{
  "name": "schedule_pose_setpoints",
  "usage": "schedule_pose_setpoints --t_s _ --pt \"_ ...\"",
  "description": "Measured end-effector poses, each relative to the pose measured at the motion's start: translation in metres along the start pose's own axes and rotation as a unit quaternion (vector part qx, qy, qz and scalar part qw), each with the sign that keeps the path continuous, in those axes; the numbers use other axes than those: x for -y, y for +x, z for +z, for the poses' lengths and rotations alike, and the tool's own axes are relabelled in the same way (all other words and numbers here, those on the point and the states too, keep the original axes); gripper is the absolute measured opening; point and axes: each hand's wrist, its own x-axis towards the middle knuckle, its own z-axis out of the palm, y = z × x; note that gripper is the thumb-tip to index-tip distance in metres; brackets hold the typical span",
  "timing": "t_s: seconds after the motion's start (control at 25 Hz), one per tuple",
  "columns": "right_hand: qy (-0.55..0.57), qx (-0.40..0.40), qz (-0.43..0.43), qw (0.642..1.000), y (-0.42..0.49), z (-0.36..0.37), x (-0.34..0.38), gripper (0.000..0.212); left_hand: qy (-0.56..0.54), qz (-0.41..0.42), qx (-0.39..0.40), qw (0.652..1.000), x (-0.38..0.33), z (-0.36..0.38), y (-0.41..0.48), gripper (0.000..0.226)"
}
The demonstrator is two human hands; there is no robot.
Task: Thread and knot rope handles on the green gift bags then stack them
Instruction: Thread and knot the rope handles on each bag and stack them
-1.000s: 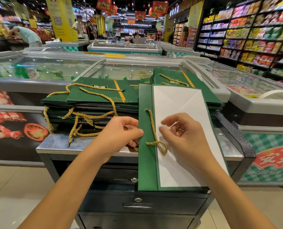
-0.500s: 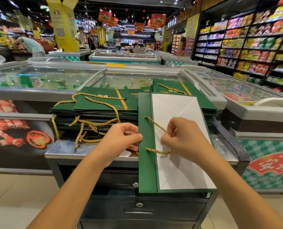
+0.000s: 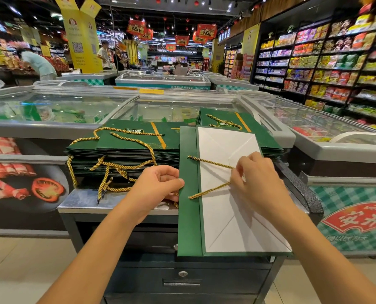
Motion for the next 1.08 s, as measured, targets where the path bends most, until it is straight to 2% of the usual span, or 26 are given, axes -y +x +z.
schedule_pose_setpoints --t_s 0.12,0.24,0.32,0.68,0.88,1.08 --pt "-0.022 -0.016 0.007 1.000 0.004 0.003 -0.004 0.027 0.000 0.002 -0.005 1.000 0.000 -0.001 0.000 0.012" --pt "0.063 -0.039 0.016 0.997 0.003 0.005 -0.007 0.021 -0.001 0.003 -0.012 1.000 0.003 -0.002 0.000 0.013" --pt "0.078 -0.027 0.019 0.996 -0.002 0.007 -0.007 0.018 0.003 0.007 -0.014 1.000 0.004 -0.003 0.001 0.013" --pt "-0.078 -0.049 0.003 0.996 -0.001 0.004 -0.005 0.021 -0.019 0.017 -0.020 0.999 0.002 -0.002 -0.002 0.014" --pt "-0.124 -0.057 0.016 0.990 -0.001 0.013 -0.009 0.031 -0.014 0.018 -0.022 1.000 0.003 -0.002 -0.003 0.014" --pt "-0.145 -0.092 -0.020 0.985 0.005 0.014 -0.008 0.028 -0.013 0.026 -0.033 0.999 0.002 -0.002 -0.004 0.013"
